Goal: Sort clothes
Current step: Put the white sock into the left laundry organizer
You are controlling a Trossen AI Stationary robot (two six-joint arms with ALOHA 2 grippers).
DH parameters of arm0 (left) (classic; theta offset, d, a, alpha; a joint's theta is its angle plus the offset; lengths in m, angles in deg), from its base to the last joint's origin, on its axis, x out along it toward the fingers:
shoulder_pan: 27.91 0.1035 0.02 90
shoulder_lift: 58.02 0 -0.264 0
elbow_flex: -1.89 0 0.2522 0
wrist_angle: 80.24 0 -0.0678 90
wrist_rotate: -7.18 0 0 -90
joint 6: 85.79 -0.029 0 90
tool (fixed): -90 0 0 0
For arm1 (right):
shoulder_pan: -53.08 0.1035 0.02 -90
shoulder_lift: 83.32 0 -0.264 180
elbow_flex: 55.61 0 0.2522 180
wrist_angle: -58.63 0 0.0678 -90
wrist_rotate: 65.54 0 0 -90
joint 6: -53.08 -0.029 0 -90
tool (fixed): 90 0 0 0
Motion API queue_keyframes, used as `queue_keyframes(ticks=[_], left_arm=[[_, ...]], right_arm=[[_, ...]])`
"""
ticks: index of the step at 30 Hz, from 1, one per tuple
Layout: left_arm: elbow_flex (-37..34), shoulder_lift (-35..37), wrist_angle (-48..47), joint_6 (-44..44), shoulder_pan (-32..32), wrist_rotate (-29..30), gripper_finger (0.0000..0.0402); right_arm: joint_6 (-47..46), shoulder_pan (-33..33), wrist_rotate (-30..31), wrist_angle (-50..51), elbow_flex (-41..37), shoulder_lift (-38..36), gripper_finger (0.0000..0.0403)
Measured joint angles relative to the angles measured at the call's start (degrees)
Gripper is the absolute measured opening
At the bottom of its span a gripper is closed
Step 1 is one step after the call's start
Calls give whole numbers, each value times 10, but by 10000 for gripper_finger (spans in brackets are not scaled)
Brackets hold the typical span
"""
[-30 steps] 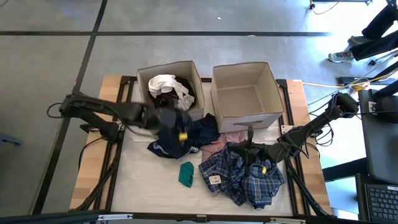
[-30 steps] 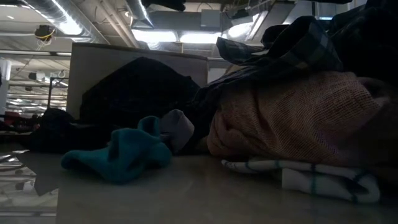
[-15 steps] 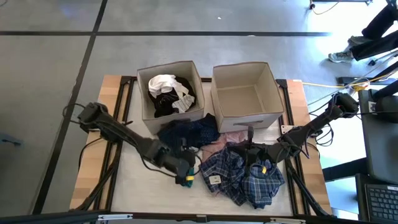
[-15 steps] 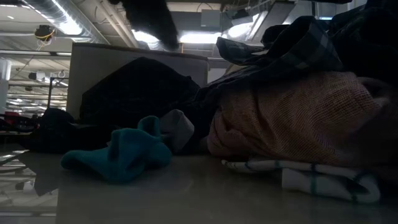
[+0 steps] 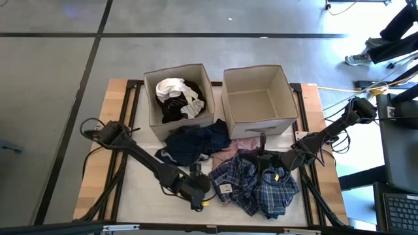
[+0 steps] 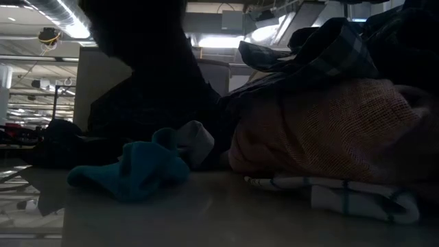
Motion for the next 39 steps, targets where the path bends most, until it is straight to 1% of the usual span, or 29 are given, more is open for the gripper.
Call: queue_keyframes(ticks=[4,10,16,20,28,31,33,35,39], left_arm=[[0,-37,41,-2,1,0,153],[0,-77,108,-39,5,2,153],[0,-92,174,-59,14,13,153],[0,-94,184,-73,16,25,153],[-3,-94,193,-60,19,29,153],[-5,-110,194,-51,19,29,152],[-4,-119,198,-49,20,30,144],[-3,-125,196,-45,18,32,126],[-3,-128,193,-48,16,32,61]], right_arm=[[-16,0,-9,1,0,0,12],[-28,0,-22,1,0,0,12],[-52,0,-24,2,0,0,12],[-57,0,-24,2,0,0,12],[-59,0,-24,2,0,0,12],[-59,0,-24,2,0,0,12],[-59,0,-24,1,0,0,12],[-59,0,-24,2,0,0,12],[-59,0,-29,1,0,0,12]])
